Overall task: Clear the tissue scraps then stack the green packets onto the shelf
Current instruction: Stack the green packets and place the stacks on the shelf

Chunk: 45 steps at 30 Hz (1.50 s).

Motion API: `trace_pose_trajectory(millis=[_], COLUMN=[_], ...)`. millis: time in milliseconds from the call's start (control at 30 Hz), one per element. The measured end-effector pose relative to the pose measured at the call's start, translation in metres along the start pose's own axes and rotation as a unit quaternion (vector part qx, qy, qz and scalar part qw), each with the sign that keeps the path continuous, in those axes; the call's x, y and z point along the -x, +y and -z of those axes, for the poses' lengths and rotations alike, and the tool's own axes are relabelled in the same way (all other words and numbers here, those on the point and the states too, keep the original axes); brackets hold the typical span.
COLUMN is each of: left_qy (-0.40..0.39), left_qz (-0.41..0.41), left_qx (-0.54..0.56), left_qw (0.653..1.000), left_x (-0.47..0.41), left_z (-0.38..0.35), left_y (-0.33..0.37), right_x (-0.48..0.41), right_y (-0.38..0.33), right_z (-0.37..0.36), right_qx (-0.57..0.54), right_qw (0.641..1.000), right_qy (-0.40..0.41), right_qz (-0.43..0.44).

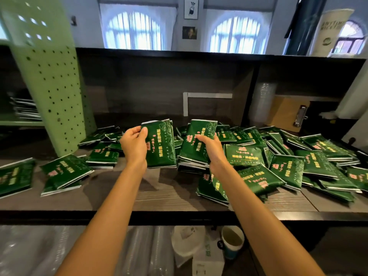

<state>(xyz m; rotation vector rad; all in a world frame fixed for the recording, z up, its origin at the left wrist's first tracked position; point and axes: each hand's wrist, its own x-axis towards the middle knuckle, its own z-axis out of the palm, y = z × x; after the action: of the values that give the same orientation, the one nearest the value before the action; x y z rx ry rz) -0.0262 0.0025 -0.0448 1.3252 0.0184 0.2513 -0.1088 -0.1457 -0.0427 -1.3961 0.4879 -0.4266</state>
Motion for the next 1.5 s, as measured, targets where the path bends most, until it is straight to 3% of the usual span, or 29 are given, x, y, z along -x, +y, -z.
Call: trace_pose_trajectory(millis=[200,500,733,933,1033,1133,1200,1367,1500], left_qy=[-0.018,-0.005,-0.062,-0.09,-0.194,-0.345,-0.384,-0.399,-0.368], left_qz=[0.0,0.013,0.075,0.032,0.036,0.08,0.076,0.013,0.032], left_qx=[-0.025,-0.068,-0.024,-0.1,-0.237,-0.369,-0.419,-0.463,-0.425], left_qw=[1.0,0.998,0.995,0.99,0.951,0.859,0.819,0.792,0.827], left_x=[-0.008,0.001,0.0,0.011,0.024,0.049,0.065,0.079,0.076], left_z=[0.017,0.014,0.007,-0.006,-0.018,-0.03,-0.038,-0.05,-0.047], left_y=[0.006,-0.011,-0.013,-0.016,-0.024,-0.027,-0.029,-0.035,-0.032], right_x=[0.01,0.012,0.003,-0.003,-0.008,-0.011,-0.012,-0.012,-0.011], right_y=[0.017,0.038,0.033,0.009,0.006,0.01,0.014,0.02,0.018], right_z=[-0.044,-0.074,-0.053,-0.008,0.023,0.05,0.062,0.071,0.073], right_qx=[0.064,0.023,0.018,0.015,-0.008,-0.034,-0.052,-0.069,-0.072], right_qw=[0.995,0.984,0.99,0.999,0.999,0.998,0.996,0.995,0.996], right_qy=[-0.079,-0.153,-0.125,-0.038,0.015,0.031,0.037,0.038,0.02], right_qz=[-0.017,-0.084,-0.066,-0.032,-0.028,-0.043,-0.054,-0.063,-0.052])
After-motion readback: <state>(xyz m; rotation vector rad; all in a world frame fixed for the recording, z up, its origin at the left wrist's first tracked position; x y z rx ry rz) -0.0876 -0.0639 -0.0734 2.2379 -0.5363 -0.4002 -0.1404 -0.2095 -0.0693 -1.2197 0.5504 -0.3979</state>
